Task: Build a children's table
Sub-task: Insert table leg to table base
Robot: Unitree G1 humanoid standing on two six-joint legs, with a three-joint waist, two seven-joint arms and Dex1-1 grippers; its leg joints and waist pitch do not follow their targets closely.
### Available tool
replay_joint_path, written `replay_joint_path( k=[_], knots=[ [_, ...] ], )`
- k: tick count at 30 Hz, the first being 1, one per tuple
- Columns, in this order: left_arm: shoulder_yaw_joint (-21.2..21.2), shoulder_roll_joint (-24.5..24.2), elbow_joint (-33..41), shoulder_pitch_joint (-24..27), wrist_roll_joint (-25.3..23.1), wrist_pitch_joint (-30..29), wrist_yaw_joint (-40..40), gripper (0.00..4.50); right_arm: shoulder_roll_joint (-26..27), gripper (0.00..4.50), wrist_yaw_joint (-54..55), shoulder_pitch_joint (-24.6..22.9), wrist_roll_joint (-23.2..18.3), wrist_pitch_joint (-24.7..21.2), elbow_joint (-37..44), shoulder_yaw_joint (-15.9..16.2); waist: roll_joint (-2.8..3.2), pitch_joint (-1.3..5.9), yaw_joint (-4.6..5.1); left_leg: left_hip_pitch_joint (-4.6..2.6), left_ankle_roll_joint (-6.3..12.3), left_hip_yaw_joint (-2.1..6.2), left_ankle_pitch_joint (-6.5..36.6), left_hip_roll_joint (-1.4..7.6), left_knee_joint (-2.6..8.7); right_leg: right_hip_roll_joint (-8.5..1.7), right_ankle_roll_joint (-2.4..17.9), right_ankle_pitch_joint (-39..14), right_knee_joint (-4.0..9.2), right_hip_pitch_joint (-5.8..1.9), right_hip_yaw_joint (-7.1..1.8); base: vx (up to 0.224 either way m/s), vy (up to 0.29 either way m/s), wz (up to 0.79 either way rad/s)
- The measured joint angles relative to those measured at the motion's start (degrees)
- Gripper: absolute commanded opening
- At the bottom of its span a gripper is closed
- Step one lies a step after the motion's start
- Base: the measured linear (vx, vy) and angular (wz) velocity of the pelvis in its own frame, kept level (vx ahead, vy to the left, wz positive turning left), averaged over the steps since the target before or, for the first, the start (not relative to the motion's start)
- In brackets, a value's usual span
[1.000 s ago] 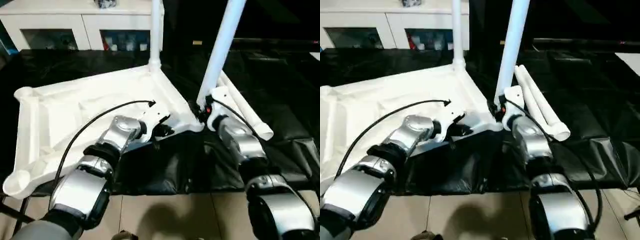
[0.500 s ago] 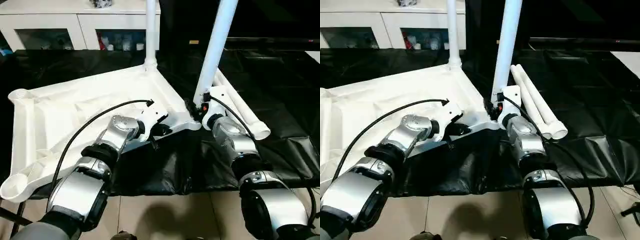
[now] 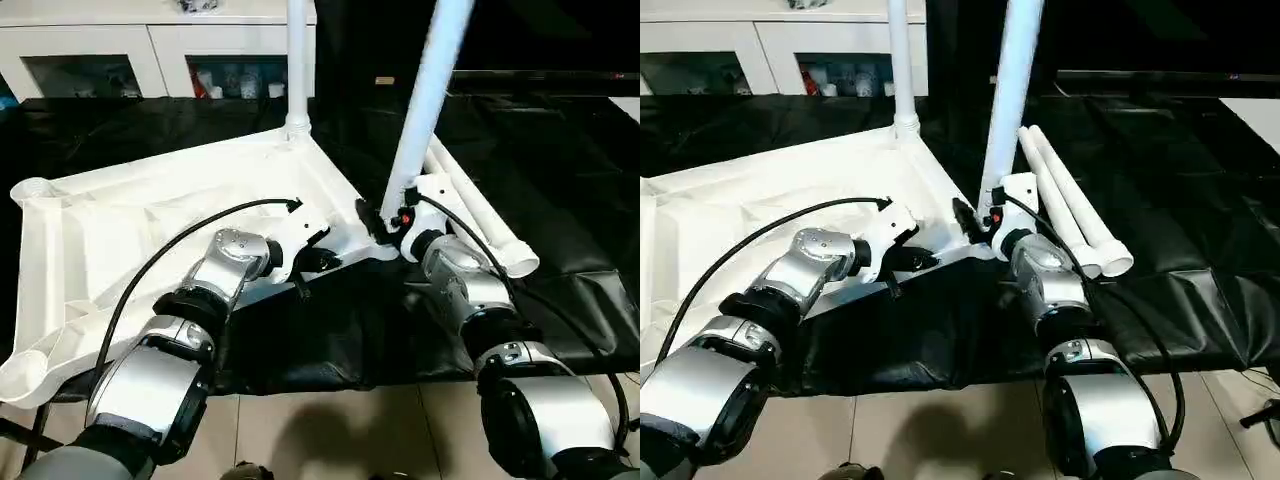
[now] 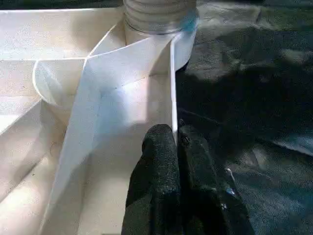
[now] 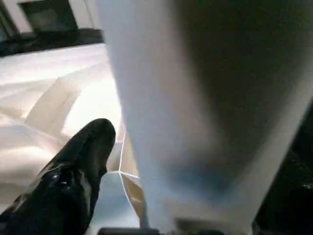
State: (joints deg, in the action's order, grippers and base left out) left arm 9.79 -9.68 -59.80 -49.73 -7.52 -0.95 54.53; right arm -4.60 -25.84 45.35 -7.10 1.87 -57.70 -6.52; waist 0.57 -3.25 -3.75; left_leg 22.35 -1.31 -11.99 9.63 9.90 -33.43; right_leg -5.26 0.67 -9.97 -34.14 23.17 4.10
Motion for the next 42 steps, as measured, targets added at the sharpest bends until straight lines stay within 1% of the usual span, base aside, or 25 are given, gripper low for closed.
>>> replay_joint_path(
  k=[2,6,8,12,15,19,20,23,24,26,28,29,30,31,33,36,40,42],
  knots=[
    [0.05,-0.44,0.12,0.08,0.33,0.49,1.53,0.00,-0.64,4.16,-1.81,-0.14,0.42,0.05,-0.07,0.48,0.08,-0.05,-0.16,0.03,0.00,0.00,0.00,0.00,-0.01,0.00,0.00,0.00,-0.01,0.02,0.01,0.000,0.000,0.00],
    [0.12,-1.05,0.60,0.12,0.65,1.14,3.17,0.00,-1.59,4.16,-4.58,-0.43,0.75,-0.01,-0.47,0.99,0.18,-0.11,-0.82,0.07,0.00,0.00,0.00,0.01,-0.05,0.00,0.00,0.00,-0.04,0.06,0.01,0.000,0.000,0.00],
    [0.16,-1.33,0.64,0.13,0.85,1.52,4.40,0.00,-2.57,4.16,-7.22,-0.96,0.77,-0.03,-0.29,1.93,0.23,-0.14,-1.11,0.08,0.01,0.00,0.00,0.01,-0.05,0.00,0.00,0.00,-0.03,0.06,0.01,0.000,0.000,0.00],
    [0.24,-2.57,0.64,0.26,1.12,2.73,8.06,0.00,-4.73,4.16,-13.52,-3.16,0.90,-0.24,1.18,3.72,0.30,-0.19,-1.45,0.18,0.02,0.00,-0.01,0.05,-0.07,0.00,0.00,0.00,-0.05,0.13,0.06,0.000,0.000,0.00],
    [0.24,-3.11,0.65,0.27,1.14,3.69,9.56,0.00,-5.78,4.16,-16.45,-3.55,1.04,-0.41,2.21,4.44,0.32,-0.20,-1.63,0.29,0.04,0.00,0.00,0.05,-0.16,0.00,0.01,0.00,-0.09,0.20,0.06,0.000,0.000,0.00],
    [0.36,-3.90,0.65,0.35,1.36,4.52,12.99,0.00,-8.03,4.16,-23.08,-5.32,1.06,-0.94,4.88,5.88,0.33,-0.21,-2.21,0.33,0.07,0.00,0.02,0.05,-0.21,-0.01,0.01,0.00,-0.09,0.20,0.06,0.000,0.000,0.00],
    [0.43,-4.12,0.65,0.36,1.50,4.67,13.65,0.00,-8.48,3.92,-24.57,-5.52,1.04,-1.28,5.36,6.18,0.32,-0.21,-2.29,0.33,0.07,-0.01,0.02,0.05,-0.22,-0.01,0.01,0.00,-0.11,0.20,0.06,0.000,0.000,0.00],
    [0.93,-4.81,0.66,0.41,1.72,5.65,16.43,0.00,-10.61,3.78,-29.77,-6.77,0.75,-1.85,7.64,7.19,0.32,-0.21,-2.84,0.34,0.08,0.00,0.02,0.06,-0.24,-0.01,0.01,0.00,-0.12,0.20,0.07,0.000,0.000,0.00],
    [1.40,-5.20,0.65,0.47,1.72,6.34,17.67,0.00,-11.57,3.65,-32.30,-7.40,0.62,-2.15,8.60,8.09,0.32,-0.21,-3.01,0.34,0.08,0.00,0.01,0.06,-0.27,-0.01,0.01,0.00,-0.13,0.20,0.06,0.000,0.000,0.00],
    [1.69,-5.66,0.60,0.53,1.70,7.08,19.01,0.00,-12.78,3.36,-35.33,-8.00,0.59,-2.61,10.04,9.15,0.31,-0.21,-3.07,0.36,0.10,0.00,0.02,0.06,-0.35,-0.02,0.01,0.01,-0.17,0.20,0.06,0.000,0.000,0.00],
    [1.87,-5.72,0.60,0.53,1.67,7.57,19.62,0.00,-13.11,3.30,-36.38,-8.32,0.58,-2.73,10.40,9.31,0.31,-0.21,-3.08,0.37,0.12,0.00,0.04,0.06,-0.42,-0.04,0.01,0.00,-0.22,0.19,0.05,0.000,0.000,0.00],
    [1.96,-5.75,0.58,0.53,1.63,7.68,19.96,0.00,-13.35,3.19,-36.94,-8.58,0.57,-2.80,10.67,9.34,0.31,-0.22,-3.06,0.37,0.13,0.00,0.04,0.06,-0.45,-0.04,0.01,0.00,-0.24,0.19,0.05,0.000,0.000,0.00],
    [2.11,-5.74,0.56,0.54,1.62,7.77,20.11,0.00,-13.45,2.98,-37.25,-8.82,0.53,-2.86,10.88,9.35,0.30,-0.22,-3.00,0.37,0.12,0.00,0.04,0.07,-0.48,-0.04,0.01,0.01,-0.27,0.19,0.05,0.000,0.000,0.00],
    [2.31,-5.74,0.51,0.54,1.61,8.06,20.25,0.00,-13.63,2.98,-37.59,-9.08,0.53,-2.98,11.28,9.41,0.30,-0.22,-2.98,0.37,0.12,0.00,0.04,0.07,-0.48,-0.04,0.01,0.01,-0.28,0.19,0.04,0.000,0.000,0.00],
    [2.40,-5.74,0.35,0.55,1.61,8.75,21.28,0.00,-14.26,2.84,-39.09,-9.82,0.46,-3.46,12.66,9.68,0.30,-0.22,-3.05,0.36,0.12,0.00,0.04,0.08,-0.49,-0.04,0.01,0.01,-0.29,0.19,0.05,0.000,0.000,0.00],
    [2.46,-6.08,-0.09,0.55,1.60,9.44,22.78,0.00,-14.73,2.79,-41.00,-10.90,0.37,-4.15,14.60,10.35,0.30,-0.22,-3.06,0.36,0.12,0.00,0.04,0.08,-0.49,-0.04,0.01,0.00,-0.30,0.19,0.05,0.000,0.000,0.00],
    [2.53,-6.34,-0.21,0.55,1.56,10.04,23.38,0.00,-14.78,2.78,-41.39,-11.52,0.01,-4.98,16.00,10.58,0.30,-0.22,-3.06,0.36,0.12,0.00,0.04,0.08,-0.52,-0.04,0.01,0.01,-0.32,0.19,0.05,0.000,0.000,0.00],
    [2.45,-6.11,-0.56,0.55,1.56,9.56,21.99,0.00,-13.88,2.77,-39.66,-11.57,0.13,-5.48,16.00,10.52,0.30,-0.22,-3.04,0.34,0.12,0.00,0.04,0.08,-0.55,-0.04,0.01,0.01,-0.36,0.18,0.04,0.000,0.000,0.00]
  ],
)
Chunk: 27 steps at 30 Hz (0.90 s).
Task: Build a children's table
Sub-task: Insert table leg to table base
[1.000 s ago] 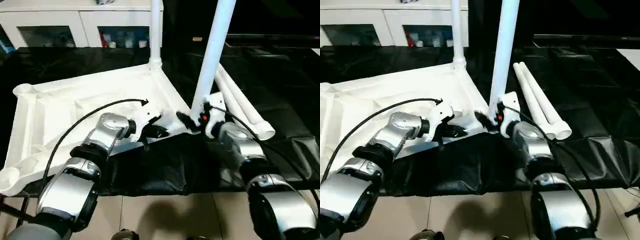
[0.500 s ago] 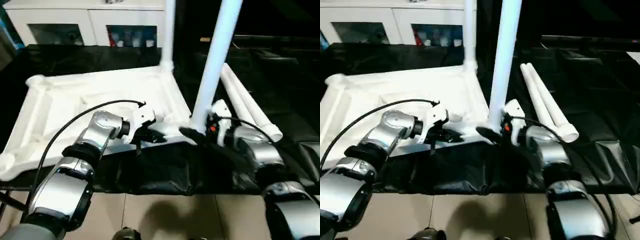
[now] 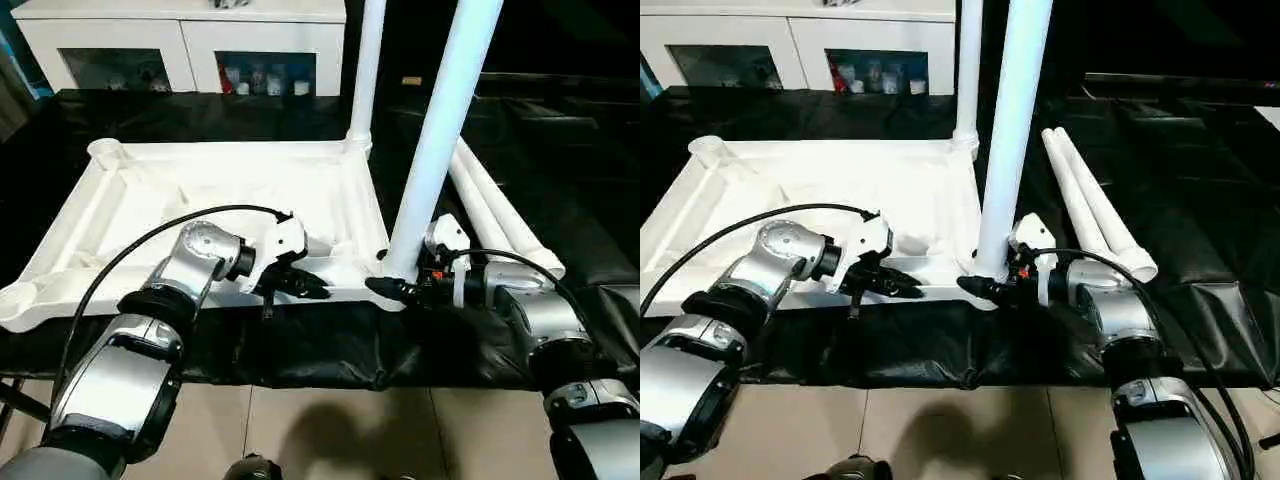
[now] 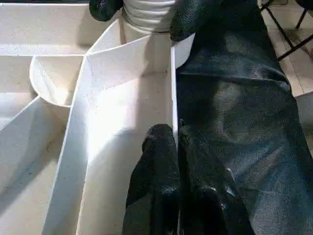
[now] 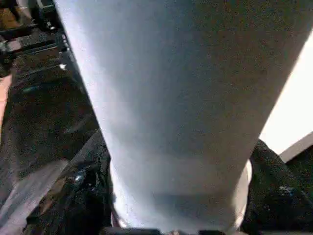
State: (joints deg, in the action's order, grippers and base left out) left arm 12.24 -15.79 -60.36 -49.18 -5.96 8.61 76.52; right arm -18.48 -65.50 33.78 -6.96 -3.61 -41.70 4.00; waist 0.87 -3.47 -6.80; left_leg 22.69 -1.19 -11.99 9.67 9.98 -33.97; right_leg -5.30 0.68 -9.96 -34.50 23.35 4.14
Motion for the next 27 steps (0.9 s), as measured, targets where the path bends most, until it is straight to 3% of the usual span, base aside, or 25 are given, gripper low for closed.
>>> replay_joint_path(
  k=[8,14,15,18,27],
  knots=[
    [-2.26,6.10,-1.05,-0.37,-0.51,-7.17,-18.65,0.00,8.35,2.77,30.88,3.08,2.48,1.35,-7.00,-6.07,0.01,0.01,1.57,-0.18,-0.06,-0.01,-0.03,-0.01,-0.12,0.00,-0.01,-0.01,-0.24,-0.01,-0.12,0.000,0.000,0.00],
    [-2.32,10.43,1.17,-0.01,-2.28,-10.16,-28.82,0.00,13.20,2.77,48.51,6.66,3.07,4.66,-13.35,-9.93,0.13,0.08,1.72,-0.22,-0.06,-0.01,-0.03,-0.03,-0.03,0.00,-0.03,-0.02,-0.21,-0.02,-0.13,0.000,0.000,0.00],
    [-2.22,10.65,1.83,0.31,-2.69,-10.16,-29.36,0.00,13.40,2.77,49.42,6.76,3.15,5.48,-13.85,-9.99,0.13,0.08,1.69,-0.22,-0.06,-0.01,-0.02,-0.03,-0.03,0.00,-0.03,-0.02,-0.18,-0.03,-0.13,0.000,0.000,0.00],
    [-2.05,10.55,3.41,1.50,-3.15,-9.70,-29.89,0.00,14.05,3.47,50.21,6.75,3.18,7.84,-15.08,-10.23,0.16,0.09,1.79,-0.26,-0.05,-0.01,-0.02,-0.05,-0.02,0.00,-0.03,-0.02,-0.14,-0.09,-0.14,0.000,0.000,0.00],
    [-2.24,8.18,5.58,4.42,-2.80,-5.14,-28.26,0.00,15.10,4.12,45.92,6.74,3.24,11.29,-16.21,-10.04,0.17,0.11,3.18,-0.48,-0.05,-0.02,-0.02,-0.04,0.12,0.00,-0.07,-0.05,-0.15,-0.20,-0.15,0.000,0.000,0.00]
  ],
)
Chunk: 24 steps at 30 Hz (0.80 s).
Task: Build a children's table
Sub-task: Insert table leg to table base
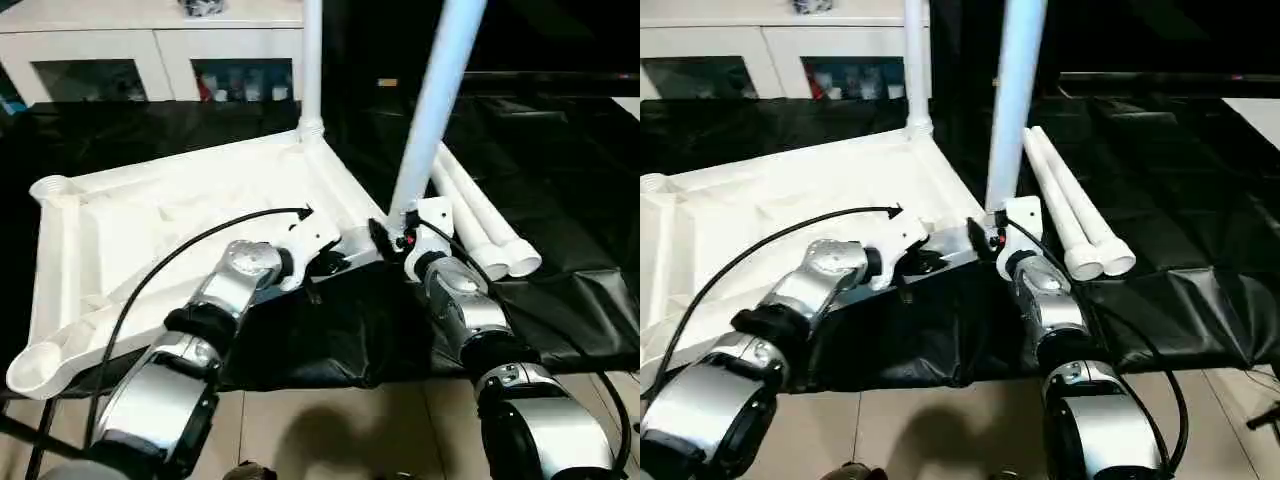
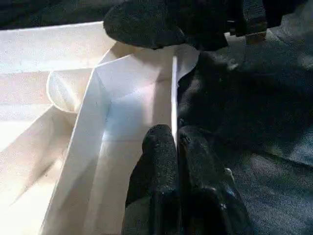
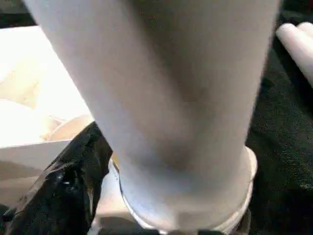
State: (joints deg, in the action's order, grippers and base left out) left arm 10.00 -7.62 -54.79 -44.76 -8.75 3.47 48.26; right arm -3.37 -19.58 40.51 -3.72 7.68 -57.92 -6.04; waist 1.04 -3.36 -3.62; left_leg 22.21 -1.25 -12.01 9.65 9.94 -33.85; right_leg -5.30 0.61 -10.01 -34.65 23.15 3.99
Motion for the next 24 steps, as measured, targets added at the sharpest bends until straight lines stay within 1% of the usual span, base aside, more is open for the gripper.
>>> replay_joint_path(
  k=[2,6,10,11,14,16,19,21,24],
  knots=[
    [-0.02,-0.94,0.78,0.67,0.26,0.73,2.43,0.00,-1.20,4.12,-3.78,-0.23,0.02,0.40,-0.12,1.18,0.00,0.00,0.06,0.00,0.00,-0.01,0.00,0.00,0.07,0.00,-0.01,-0.01,0.04,0.01,0.02,0.000,0.000,0.00],
    [0.16,-3.32,1.59,1.70,1.29,2.69,8.26,0.00,-4.36,4.12,-14.47,-2.15,-0.16,0.68,1.08,3.21,0.00,0.00,-0.37,0.00,0.00,-0.01,-0.01,0.03,0.08,0.02,-0.02,-0.01,0.02,0.02,0.04,0.000,0.000,0.00],
    [0.54,-4.84,1.58,1.93,2.24,3.95,11.91,0.00,-7.22,4.12,-23.44,-2.94,-0.79,-0.10,2.29,3.99,-0.07,-0.04,-0.73,0.01,0.00,-0.02,-0.01,0.03,-0.02,0.02,-0.01,-0.01,-0.01,0.01,0.01,0.000,0.000,0.00],
    [0.57,-5.07,1.59,1.96,2.33,4.24,12.83,0.00,-7.67,3.97,-25.18,-3.33,-1.09,-0.31,2.77,4.10,-0.08,-0.05,-0.98,0.01,0.00,-0.02,-0.01,0.03,-0.02,0.02,-0.01,-0.01,-0.01,0.01,0.01,0.000,0.000,0.00],
    [0.56,-5.39,1.60,2.08,2.39,4.52,14.56,0.00,-8.51,3.97,-27.88,-4.36,-1.97,-0.33,3.32,4.11,-0.08,-0.05,-1.49,0.01,0.00,-0.02,0.00,0.03,-0.01,0.02,-0.01,-0.01,-0.01,0.01,0.01,0.000,0.000,0.00],
    [0.54,-5.58,1.60,2.11,2.45,4.67,15.17,0.00,-8.62,3.67,-28.79,-4.53,-2.65,-0.66,3.47,4.07,-0.08,-0.05,-1.50,0.01,0.00,-0.03,0.00,0.03,0.00,0.02,-0.01,-0.01,-0.01,0.02,0.01,0.000,0.000,0.00],
    [0.56,-6.16,1.60,2.31,2.70,5.40,16.50,0.00,-8.79,3.55,-30.47,-5.11,-3.52,-0.94,3.97,3.78,-0.08,-0.05,-1.51,0.02,0.00,-0.03,0.00,0.03,0.00,0.02,-0.01,-0.01,-0.01,0.02,0.01,0.000,0.000,0.00],
    [0.57,-6.49,1.60,2.40,2.85,5.69,17.29,0.00,-8.90,3.27,-31.92,-5.43,-3.71,-0.98,4.50,3.68,-0.08,-0.05,-1.51,0.02,0.00,-0.03,0.00,0.04,0.00,0.02,-0.01,-0.01,-0.01,0.03,0.01,0.000,0.000,0.00],
    [0.67,-6.89,1.60,2.45,2.93,6.03,18.14,0.00,-8.84,3.08,-33.16,-6.28,-4.61,-0.79,5.20,3.38,-0.09,-0.05,-1.61,0.02,-0.01,-0.03,0.00,0.04,0.00,0.02,-0.01,-0.01,-0.01,0.02,0.01,0.000,0.000,0.00]
  ],
)
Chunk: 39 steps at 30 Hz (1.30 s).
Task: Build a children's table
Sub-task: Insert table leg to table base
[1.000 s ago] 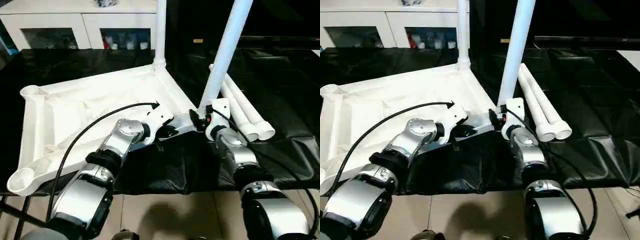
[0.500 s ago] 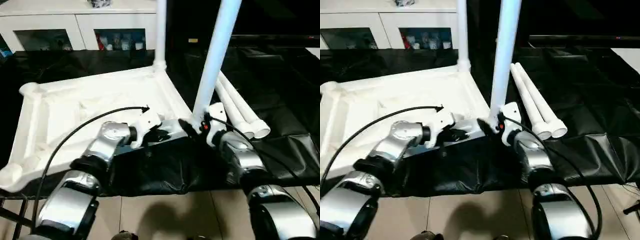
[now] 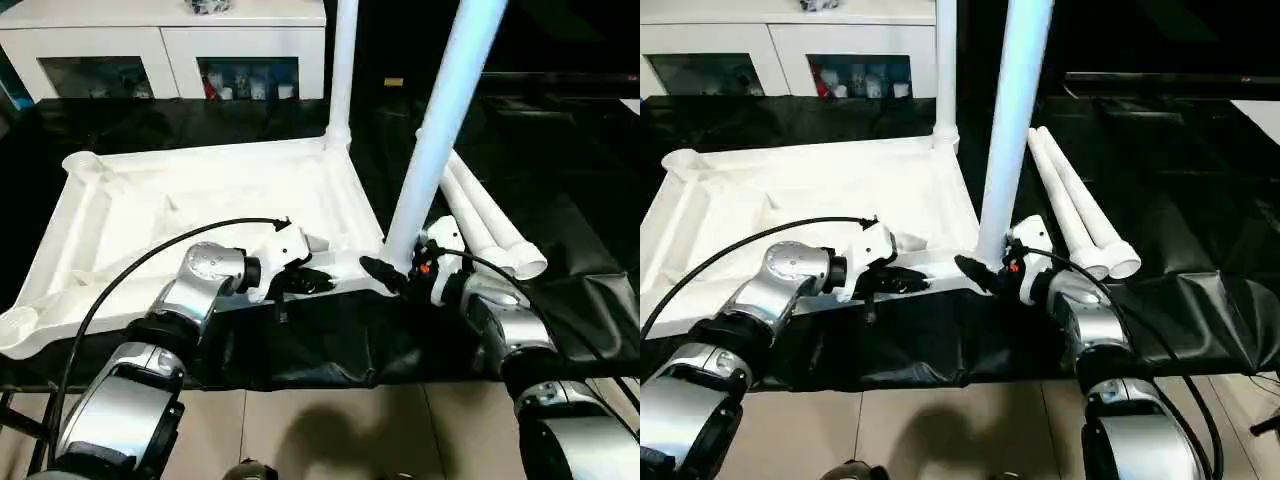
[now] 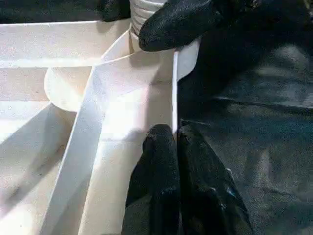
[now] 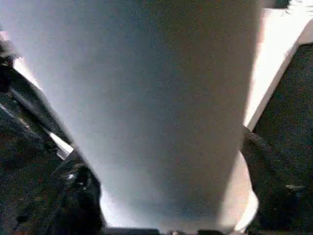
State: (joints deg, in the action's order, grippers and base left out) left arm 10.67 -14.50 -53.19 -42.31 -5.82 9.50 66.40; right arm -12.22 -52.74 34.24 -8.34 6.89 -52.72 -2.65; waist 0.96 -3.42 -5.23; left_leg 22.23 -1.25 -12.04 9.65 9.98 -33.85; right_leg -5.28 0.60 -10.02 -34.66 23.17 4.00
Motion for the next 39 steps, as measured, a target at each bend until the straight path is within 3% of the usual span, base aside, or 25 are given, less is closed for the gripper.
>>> replay_joint_path(
  k=[15,17,18,20,26,31,34,39],
  knots=[
    [-0.02,-1.57,0.00,0.13,0.67,0.05,2.49,0.00,1.33,2.88,-0.78,-1.93,-2.25,0.71,0.55,-0.77,0.47,-0.04,0.09,-0.08,-0.02,0.00,0.01,0.02,0.13,0.01,0.02,-0.01,0.02,-0.01,0.03,0.000,0.000,0.00],
    [-0.37,-1.55,-0.05,0.13,1.26,-0.51,2.85,0.44,1.30,2.88,-0.88,-1.92,-2.25,0.70,0.59,-0.73,0.49,-0.05,0.10,-0.08,-0.02,0.00,0.01,0.02,0.12,0.01,0.02,-0.01,0.02,-0.01,0.02,0.000,0.000,0.00],
    [-1.09,-1.46,-0.04,0.12,2.60,-0.97,3.69,0.44,1.25,2.88,-0.94,-1.93,-2.25,0.70,0.59,-0.73,0.48,-0.05,0.09,-0.07,-0.02,-0.01,0.01,0.02,0.12,0.01,0.02,-0.01,0.02,-0.01,0.02,0.000,0.000,0.00],
    [-3.95,-0.96,1.68,-0.66,7.99,-3.23,7.98,0.58,0.74,2.88,-0.96,-1.76,-2.22,0.48,0.27,-0.72,0.47,-0.05,-0.24,-0.14,-0.03,-0.01,0.01,0.01,0.09,0.01,0.03,-0.01,0.01,-0.07,0.02,0.000,0.000,0.00],
    [-7.56,0.19,7.37,-4.57,16.99,-11.19,15.67,1.27,0.03,2.87,-1.39,-0.74,-1.81,-0.48,-0.28,-0.12,0.47,-0.04,-0.52,-0.31,-0.04,-0.02,0.00,0.01,0.05,0.01,0.04,0.00,-0.03,-0.19,-0.02,0.000,0.000,0.00],
    [-8.15,4.76,8.36,-7.26,19.67,-15.37,14.89,1.79,-0.56,2.87,-3.02,0.07,-1.28,-2.05,0.56,0.79,0.45,-0.07,-0.25,-0.18,-0.03,-0.03,0.00,0.01,0.07,0.01,0.04,-0.01,-0.03,-0.09,-0.02,0.000,0.000,0.00],
    [-8.45,7.57,7.48,-8.82,19.79,-15.47,11.55,1.85,-0.77,2.87,-5.02,0.28,-1.14,-4.17,2.40,1.57,0.51,-0.12,0.13,-0.12,-0.03,-0.05,0.00,0.02,0.13,0.02,0.04,-0.01,-0.02,0.00,0.01,0.000,0.000,0.00],
    [-9.75,10.38,6.93,-9.76,21.07,-17.38,7.71,2.19,-1.97,2.80,-7.93,0.28,-2.51,-8.18,5.76,2.12,0.63,-0.22,-0.20,0.01,-0.01,-0.05,0.00,0.03,0.13,0.02,0.04,-0.01,0.02,0.09,0.04,0.000,0.000,0.00]
  ],
)
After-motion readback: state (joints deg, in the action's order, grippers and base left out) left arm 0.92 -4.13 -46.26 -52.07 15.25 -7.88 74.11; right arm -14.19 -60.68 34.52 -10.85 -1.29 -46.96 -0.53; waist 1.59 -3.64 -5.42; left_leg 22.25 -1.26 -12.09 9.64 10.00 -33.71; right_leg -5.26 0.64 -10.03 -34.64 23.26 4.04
